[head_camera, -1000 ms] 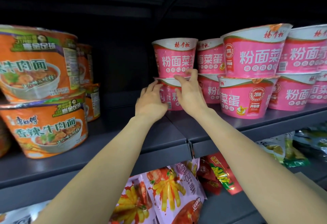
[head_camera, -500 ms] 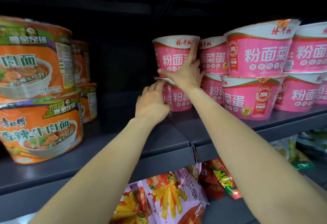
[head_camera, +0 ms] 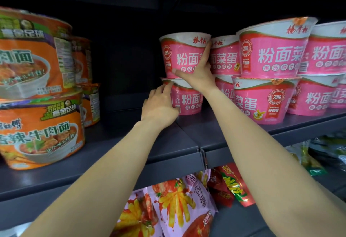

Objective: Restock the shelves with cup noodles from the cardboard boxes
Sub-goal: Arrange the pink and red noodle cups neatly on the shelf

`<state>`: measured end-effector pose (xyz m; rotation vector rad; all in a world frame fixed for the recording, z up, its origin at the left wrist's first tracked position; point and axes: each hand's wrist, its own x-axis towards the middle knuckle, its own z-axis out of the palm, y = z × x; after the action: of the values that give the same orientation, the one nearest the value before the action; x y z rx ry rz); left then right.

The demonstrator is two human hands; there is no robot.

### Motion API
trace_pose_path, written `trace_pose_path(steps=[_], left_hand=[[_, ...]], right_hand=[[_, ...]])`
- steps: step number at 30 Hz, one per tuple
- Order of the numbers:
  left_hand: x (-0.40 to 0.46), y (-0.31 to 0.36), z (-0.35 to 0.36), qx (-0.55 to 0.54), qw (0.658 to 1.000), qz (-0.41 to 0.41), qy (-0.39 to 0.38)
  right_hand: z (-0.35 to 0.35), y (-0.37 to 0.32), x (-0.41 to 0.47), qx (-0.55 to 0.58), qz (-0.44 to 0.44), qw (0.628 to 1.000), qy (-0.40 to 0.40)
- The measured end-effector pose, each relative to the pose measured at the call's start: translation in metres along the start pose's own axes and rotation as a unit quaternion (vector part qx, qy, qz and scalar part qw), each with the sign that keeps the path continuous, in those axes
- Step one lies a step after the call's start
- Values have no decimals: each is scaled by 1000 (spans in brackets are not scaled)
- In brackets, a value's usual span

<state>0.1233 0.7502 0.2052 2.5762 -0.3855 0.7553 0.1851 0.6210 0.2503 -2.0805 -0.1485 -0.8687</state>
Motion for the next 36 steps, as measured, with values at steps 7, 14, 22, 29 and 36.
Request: trace_pose_path(steps=[7, 14, 22, 29, 36], left_hand=[[-1, 2, 1, 11, 1000, -27, -1], [-1, 0, -1, 7, 1000, -30, 1], [-1, 1, -2, -10, 1000, -23, 7], [-2, -4, -3, -39, 998, 49, 31], [-14, -1, -11, -23, 979, 154, 133]], right_hand=[[-3, 16, -23, -87, -27, 996, -20], [3, 12, -25, -127, -27, 991, 29], [3, 16, -26, -157, -35, 987, 15], [-10, 23, -31, -257, -161, 945, 120], [-22, 0, -62, -125, -275, 925, 231]])
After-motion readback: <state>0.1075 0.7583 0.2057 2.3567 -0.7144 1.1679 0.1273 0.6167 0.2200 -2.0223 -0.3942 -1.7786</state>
